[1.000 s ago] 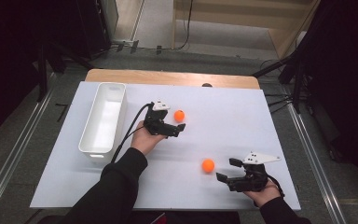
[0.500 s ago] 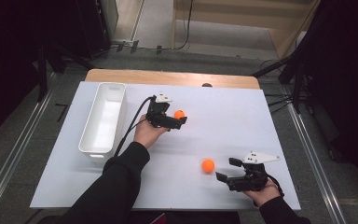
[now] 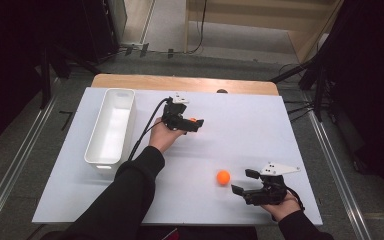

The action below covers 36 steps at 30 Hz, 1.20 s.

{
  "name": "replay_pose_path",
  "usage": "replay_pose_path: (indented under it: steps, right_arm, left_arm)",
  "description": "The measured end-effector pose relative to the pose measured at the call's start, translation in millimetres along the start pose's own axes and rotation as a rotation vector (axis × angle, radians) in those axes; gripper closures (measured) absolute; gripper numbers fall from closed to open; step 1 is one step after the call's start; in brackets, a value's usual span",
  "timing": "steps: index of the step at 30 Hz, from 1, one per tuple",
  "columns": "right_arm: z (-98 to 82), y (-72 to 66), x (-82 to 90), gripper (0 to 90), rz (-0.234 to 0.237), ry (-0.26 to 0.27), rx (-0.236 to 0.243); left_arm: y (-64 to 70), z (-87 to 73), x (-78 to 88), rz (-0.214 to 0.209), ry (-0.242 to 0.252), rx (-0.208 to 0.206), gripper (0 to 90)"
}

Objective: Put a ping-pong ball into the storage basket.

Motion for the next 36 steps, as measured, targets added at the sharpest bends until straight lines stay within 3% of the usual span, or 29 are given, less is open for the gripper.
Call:
replay_pose_path:
  steps: [7, 12, 19, 24, 36]
  right_arm:
    - [0.1, -0.5, -0.2, 14.4, 0.005, -0.001, 0.003]
    - [0.5, 0.1, 0.1, 14.4, 0.005, 0.002, 0.001]
    - [1.1, 0.6, 0.1, 14.4, 0.005, 0.002, 0.008]
    - [1.1, 0.7, 0.2, 14.3, 0.004, 0.004, 0.008]
    - [1.0, 0.5, 0.4, 14.4, 0.005, 0.002, 0.005]
  left_arm:
    - [-7.8, 5.8, -8.6, 0.013, 0.013, 0.039, 5.3]
    - [-11.5, 6.7, -13.7, 0.040, -0.010, 0.004, 5.3]
    - [-10.3, 6.3, -20.3, 0.046, -0.026, -0.012, 5.3]
    - [-11.9, 5.5, -22.8, 0.035, -0.020, 0.021, 5.3]
    - [-9.9, 3.3, -25.1, 0.040, -0.031, 0.008, 6.1]
Point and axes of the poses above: each handheld gripper's, and its own axes: x roughly backward along the jaws, z roughly out of its top, y roughly to its right, the point moved 7 cm from there along -x, roughly forward along the jaws, and after that the axes turned 5 degrees about z, right-handed, at the moved point
